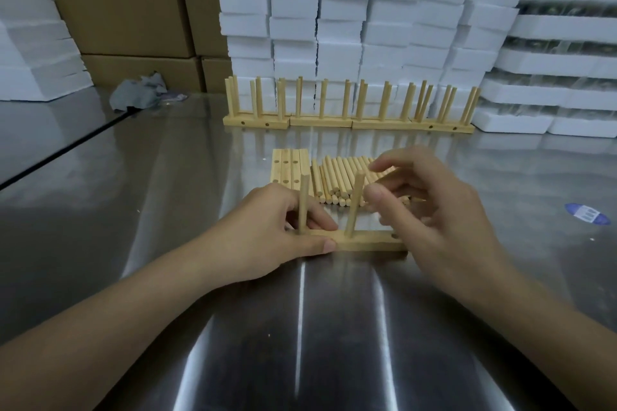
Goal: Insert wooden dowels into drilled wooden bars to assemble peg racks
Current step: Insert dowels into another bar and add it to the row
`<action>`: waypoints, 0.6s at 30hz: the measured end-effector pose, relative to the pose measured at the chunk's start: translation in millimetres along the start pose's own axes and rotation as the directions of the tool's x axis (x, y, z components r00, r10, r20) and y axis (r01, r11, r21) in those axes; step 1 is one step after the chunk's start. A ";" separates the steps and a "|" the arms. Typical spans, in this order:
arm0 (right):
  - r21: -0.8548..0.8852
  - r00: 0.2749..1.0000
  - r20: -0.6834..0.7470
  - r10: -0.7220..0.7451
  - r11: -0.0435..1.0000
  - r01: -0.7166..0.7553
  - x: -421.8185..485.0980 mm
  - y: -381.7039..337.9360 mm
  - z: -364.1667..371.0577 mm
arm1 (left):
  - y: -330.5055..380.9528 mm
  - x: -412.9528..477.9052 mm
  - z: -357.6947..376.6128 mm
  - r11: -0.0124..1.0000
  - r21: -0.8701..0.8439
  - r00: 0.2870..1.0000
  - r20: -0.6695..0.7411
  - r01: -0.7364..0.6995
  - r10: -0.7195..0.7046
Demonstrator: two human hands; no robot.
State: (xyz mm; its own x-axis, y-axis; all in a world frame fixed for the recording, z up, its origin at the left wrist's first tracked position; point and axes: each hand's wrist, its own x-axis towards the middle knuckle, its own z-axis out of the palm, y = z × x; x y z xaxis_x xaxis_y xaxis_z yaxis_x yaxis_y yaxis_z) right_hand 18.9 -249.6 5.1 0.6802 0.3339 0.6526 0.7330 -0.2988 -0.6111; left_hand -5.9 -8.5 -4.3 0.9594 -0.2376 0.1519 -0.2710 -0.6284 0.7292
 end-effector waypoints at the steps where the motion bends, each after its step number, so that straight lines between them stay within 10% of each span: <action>1: -0.029 1.000 -0.027 0.001 1.000 -0.002 1.1 2.0 -0.7 | -1.6 0.7 -5.6 1.000 0.005 1.000 0.014 0.002 -0.003; 9: -0.584 0.999 -0.052 0.007 0.811 -0.036 11.5 33.9 -13.9 | -4.9 1.5 -30.3 1.000 0.024 0.993 0.114 0.010 -0.012; 18: -0.733 0.981 0.057 0.184 0.675 -0.084 15.3 51.7 -15.1 | -4.6 0.7 -30.3 0.998 0.059 0.993 0.120 -0.011 0.004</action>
State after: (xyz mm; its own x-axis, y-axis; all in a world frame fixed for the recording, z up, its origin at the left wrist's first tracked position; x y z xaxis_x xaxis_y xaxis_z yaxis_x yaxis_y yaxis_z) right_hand 67.4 -273.5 -9.8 0.8018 0.3235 0.5025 0.4445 -0.8849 -0.1394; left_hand -1.6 16.7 12.6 0.9421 -0.3272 0.0735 -0.2856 -0.6681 0.6871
